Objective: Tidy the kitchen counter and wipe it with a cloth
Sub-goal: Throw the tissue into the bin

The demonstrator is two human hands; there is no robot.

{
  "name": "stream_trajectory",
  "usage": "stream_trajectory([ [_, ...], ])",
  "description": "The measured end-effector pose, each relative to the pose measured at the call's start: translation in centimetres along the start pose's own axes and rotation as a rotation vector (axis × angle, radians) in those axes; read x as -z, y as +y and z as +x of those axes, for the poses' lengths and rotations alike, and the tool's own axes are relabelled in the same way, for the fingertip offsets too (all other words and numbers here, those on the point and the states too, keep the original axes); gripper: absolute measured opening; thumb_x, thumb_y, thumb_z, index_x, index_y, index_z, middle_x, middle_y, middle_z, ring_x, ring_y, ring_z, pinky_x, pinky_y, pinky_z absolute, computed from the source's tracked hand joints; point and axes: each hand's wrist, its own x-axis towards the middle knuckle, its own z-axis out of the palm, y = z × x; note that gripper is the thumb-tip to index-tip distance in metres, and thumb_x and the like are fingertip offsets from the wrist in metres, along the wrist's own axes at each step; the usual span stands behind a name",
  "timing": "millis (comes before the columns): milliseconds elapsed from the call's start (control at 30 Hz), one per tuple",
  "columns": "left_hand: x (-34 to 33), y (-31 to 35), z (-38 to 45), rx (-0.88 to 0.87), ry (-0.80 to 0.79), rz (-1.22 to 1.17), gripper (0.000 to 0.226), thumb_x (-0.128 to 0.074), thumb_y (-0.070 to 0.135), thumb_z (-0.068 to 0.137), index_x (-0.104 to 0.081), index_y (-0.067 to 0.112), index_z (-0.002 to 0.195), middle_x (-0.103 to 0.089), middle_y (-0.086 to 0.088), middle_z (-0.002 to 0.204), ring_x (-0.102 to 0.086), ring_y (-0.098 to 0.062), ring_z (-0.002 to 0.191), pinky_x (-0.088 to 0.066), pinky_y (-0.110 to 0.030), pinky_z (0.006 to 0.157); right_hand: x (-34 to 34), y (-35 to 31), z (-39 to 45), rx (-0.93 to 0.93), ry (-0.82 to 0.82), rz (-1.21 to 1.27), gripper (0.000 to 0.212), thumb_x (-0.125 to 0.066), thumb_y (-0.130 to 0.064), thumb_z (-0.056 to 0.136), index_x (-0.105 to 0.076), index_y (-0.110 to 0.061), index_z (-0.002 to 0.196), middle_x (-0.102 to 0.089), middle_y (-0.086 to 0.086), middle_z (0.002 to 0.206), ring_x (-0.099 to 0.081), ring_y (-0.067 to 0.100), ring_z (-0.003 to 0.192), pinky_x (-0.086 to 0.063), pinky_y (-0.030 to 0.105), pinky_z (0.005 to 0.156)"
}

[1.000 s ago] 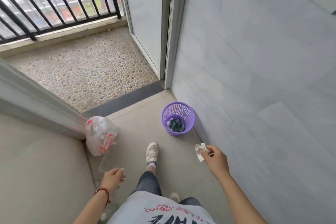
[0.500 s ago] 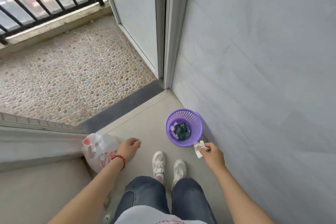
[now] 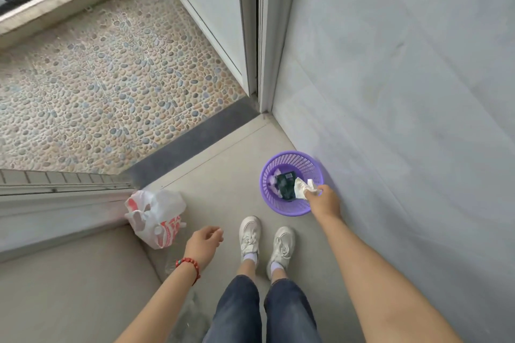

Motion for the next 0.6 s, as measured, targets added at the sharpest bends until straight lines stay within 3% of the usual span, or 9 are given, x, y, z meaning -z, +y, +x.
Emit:
stream_trajectory([
  [200,-0.2,1.7,-0.6,-0.042,-0.024,0.049,0.013,-0.048,0.022,0.09,-0.06,0.017,0.09,-0.065,-0.003,0.083,-0.061,-0.023,0.087,-0.047,-0.037,0.084,1.2,1.5,-1.6,0.027,-0.064,-0.091,0.051,-0.057,-0.028,0.088,-0.045,-0.003,0.131,-0.05,0.021,0.133,-0.049,0.035,0.122,-0.04,0.041,0.098],
  [467,1.3,5.0,-2.4,-0.117,-0.025,0.113,0.025,-0.047,0.022,0.091,-0.061,0.008,0.106,-0.063,-0.006,0.091,-0.059,-0.024,0.092,-0.047,-0.037,0.089,5.2,6.0,-8.6,-0.054,-0.004,0.019,0.048,-0.053,-0.027,0.091,-0.044,-0.005,0.133,-0.048,0.018,0.138,-0.046,0.032,0.126,-0.037,0.037,0.101],
  [600,1.8,6.0,-2.9,-0.166,-0.09,0.174,0.026,-0.047,0.02,0.091,-0.061,0.004,0.106,-0.062,-0.007,0.089,-0.056,-0.022,0.085,-0.045,-0.032,0.081,6.6,8.6,-11.6,-0.132,0.093,0.107,0.043,-0.052,-0.024,0.091,-0.048,-0.002,0.128,-0.052,0.02,0.135,-0.048,0.033,0.124,-0.036,0.036,0.1],
])
